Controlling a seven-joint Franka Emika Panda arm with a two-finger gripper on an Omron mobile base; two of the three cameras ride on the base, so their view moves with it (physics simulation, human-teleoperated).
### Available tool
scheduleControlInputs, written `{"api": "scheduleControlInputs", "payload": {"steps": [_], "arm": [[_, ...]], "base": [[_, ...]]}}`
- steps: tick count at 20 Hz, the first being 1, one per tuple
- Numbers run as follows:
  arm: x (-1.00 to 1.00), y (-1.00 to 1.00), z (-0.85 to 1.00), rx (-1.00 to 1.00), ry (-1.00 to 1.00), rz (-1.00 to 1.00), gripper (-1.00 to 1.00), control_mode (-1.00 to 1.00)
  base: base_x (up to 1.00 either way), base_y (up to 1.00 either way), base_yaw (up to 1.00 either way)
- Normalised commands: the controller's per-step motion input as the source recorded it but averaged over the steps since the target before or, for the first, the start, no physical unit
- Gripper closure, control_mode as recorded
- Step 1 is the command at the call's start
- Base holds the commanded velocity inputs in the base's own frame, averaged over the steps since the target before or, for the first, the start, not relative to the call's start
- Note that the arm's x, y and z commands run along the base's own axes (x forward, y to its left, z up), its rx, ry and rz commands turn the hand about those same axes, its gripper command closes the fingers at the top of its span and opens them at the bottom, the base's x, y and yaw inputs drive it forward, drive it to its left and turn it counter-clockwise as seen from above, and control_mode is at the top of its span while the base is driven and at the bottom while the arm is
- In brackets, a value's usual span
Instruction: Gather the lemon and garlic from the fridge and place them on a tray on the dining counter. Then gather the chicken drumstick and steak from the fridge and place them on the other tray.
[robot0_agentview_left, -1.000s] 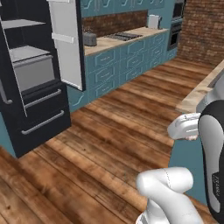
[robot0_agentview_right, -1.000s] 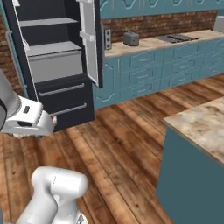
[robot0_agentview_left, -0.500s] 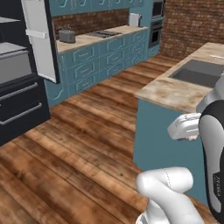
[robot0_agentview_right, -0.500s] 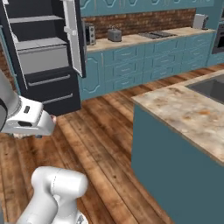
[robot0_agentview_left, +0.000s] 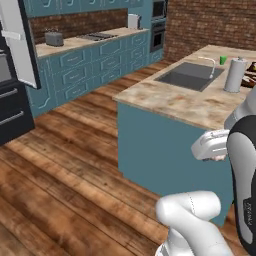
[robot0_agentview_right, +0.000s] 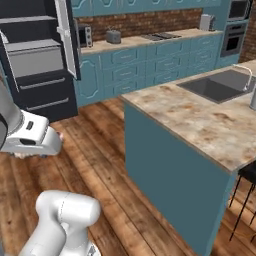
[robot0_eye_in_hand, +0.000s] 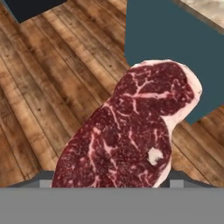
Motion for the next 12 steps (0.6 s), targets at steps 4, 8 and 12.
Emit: {"api": "scheduleControlInputs", "payload": {"steps": [4, 8, 12], "arm": [[0.00, 0.00, 0.00, 0.00, 0.00, 0.00, 1.00, 1.00], [0.00, 0.00, 0.00, 0.00, 0.00, 0.00, 1.00, 1.00], [0.00, 0.00, 0.00, 0.00, 0.00, 0.00, 1.00, 1.00]], "base": [[-0.09, -1.00, -0.04], [0.00, -1.00, 0.00], [0.00, -1.00, 0.00]]}}
